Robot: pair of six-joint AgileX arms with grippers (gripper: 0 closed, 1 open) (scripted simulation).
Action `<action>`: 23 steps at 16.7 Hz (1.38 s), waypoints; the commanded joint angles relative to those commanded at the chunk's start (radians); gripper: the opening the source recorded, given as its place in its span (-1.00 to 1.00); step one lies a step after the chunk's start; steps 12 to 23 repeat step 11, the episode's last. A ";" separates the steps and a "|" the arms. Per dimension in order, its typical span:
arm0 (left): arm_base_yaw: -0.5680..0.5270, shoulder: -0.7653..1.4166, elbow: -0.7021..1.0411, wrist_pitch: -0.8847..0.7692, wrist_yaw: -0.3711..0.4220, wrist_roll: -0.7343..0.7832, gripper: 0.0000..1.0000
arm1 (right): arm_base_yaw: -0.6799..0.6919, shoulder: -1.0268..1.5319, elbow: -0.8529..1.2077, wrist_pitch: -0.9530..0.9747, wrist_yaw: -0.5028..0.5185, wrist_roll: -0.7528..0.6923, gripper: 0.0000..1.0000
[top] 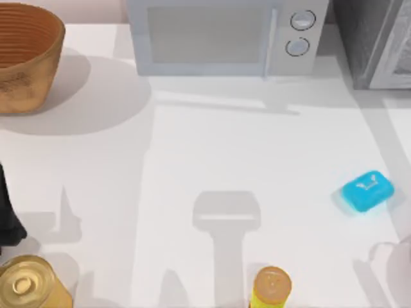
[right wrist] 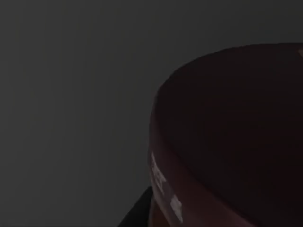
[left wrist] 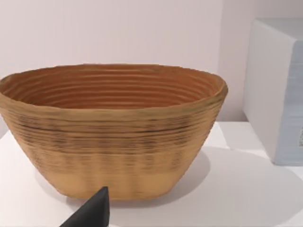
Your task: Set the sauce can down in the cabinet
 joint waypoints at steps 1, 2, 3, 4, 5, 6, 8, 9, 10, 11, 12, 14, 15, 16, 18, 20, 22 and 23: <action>0.000 0.000 0.000 0.000 0.000 0.000 1.00 | 0.000 0.000 0.000 0.000 0.000 0.000 0.36; 0.000 0.000 0.000 0.000 0.000 0.000 1.00 | 0.000 0.000 0.000 0.000 0.000 0.000 0.51; 0.000 0.000 0.000 0.000 0.000 0.000 1.00 | 0.000 0.000 0.000 0.000 0.000 0.000 0.66; 0.000 0.000 0.000 0.000 0.000 0.000 1.00 | 0.000 0.000 0.000 0.000 0.000 0.000 0.81; 0.000 0.000 0.000 0.000 0.000 0.000 1.00 | 0.000 0.000 0.000 0.000 0.000 0.000 0.96; 0.000 0.000 0.000 0.000 0.000 0.000 1.00 | 0.000 0.000 0.000 0.000 0.000 0.000 1.00; 0.000 0.000 0.000 0.000 0.000 0.000 1.00 | 0.000 0.000 0.000 0.000 0.000 0.000 1.00; 0.000 0.000 0.000 0.000 0.000 0.000 1.00 | 0.000 0.000 0.000 0.000 0.000 0.000 1.00; 0.000 0.000 0.000 0.000 0.000 0.000 1.00 | 0.000 0.000 0.000 0.000 0.000 0.000 1.00; 0.000 0.000 0.000 0.000 0.000 0.000 1.00 | 0.000 0.000 0.000 0.000 0.000 0.000 1.00; 0.000 0.000 0.000 0.000 0.000 0.000 1.00 | 0.000 0.000 0.000 0.000 0.000 0.000 1.00; 0.000 0.000 0.000 0.000 0.000 0.000 1.00 | 0.000 0.000 0.000 0.000 0.000 0.000 1.00; 0.000 0.000 0.000 0.000 0.000 0.000 1.00 | 0.000 0.000 0.000 0.000 0.000 0.000 1.00; 0.000 0.000 0.000 0.000 0.000 0.000 1.00 | 0.000 0.000 0.000 0.000 0.000 0.000 1.00; 0.000 0.000 0.000 0.000 0.000 0.000 1.00 | 0.000 0.000 0.000 0.000 0.000 0.000 1.00; 0.000 0.000 0.000 0.000 0.000 0.000 1.00 | 0.000 0.000 0.000 0.000 0.000 0.000 1.00; 0.000 0.000 0.000 0.000 0.000 0.000 1.00 | 0.000 0.000 0.000 0.000 0.000 0.000 1.00; 0.000 0.000 0.000 0.000 0.000 0.000 1.00 | 0.000 0.000 0.000 0.000 0.000 0.000 1.00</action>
